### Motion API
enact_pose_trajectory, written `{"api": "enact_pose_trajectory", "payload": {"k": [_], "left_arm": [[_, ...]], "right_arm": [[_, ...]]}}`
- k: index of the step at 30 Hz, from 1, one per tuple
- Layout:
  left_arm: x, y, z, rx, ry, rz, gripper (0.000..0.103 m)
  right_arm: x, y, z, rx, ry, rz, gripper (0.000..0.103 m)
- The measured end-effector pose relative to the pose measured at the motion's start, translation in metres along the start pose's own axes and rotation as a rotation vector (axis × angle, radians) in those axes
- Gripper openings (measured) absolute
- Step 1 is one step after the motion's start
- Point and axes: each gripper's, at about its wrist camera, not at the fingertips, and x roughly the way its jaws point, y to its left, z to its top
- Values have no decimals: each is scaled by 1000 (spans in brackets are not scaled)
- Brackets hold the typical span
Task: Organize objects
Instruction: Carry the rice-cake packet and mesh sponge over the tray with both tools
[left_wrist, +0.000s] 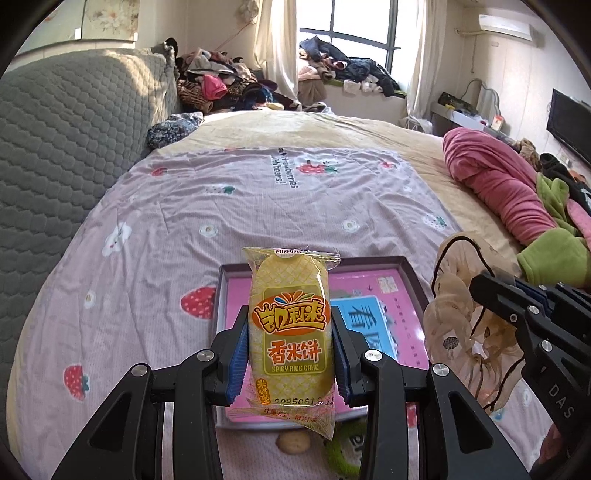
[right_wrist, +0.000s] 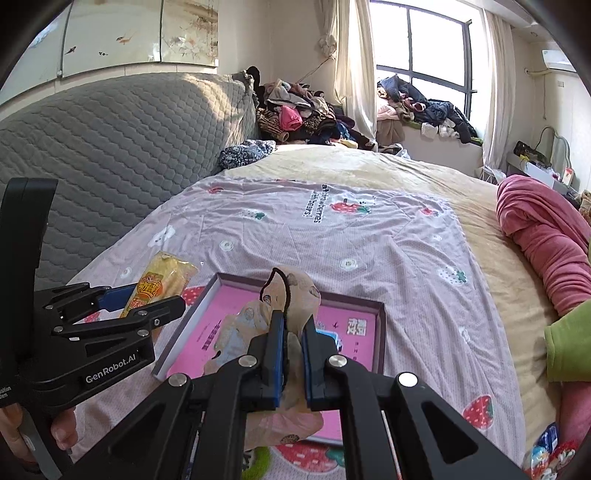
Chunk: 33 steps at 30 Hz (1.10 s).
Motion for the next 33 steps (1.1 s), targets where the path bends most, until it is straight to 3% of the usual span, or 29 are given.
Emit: {"api": "enact_pose_trajectory", "payload": {"k": [16,33], "left_arm": [[66,-1,1,-2,55,-9,40],[143,16,-5,-32,93,-32,40]], "right_arm": [[49,-17,7,6,22,-13,8],[130,-40,-14,44,111,25,9]]}}
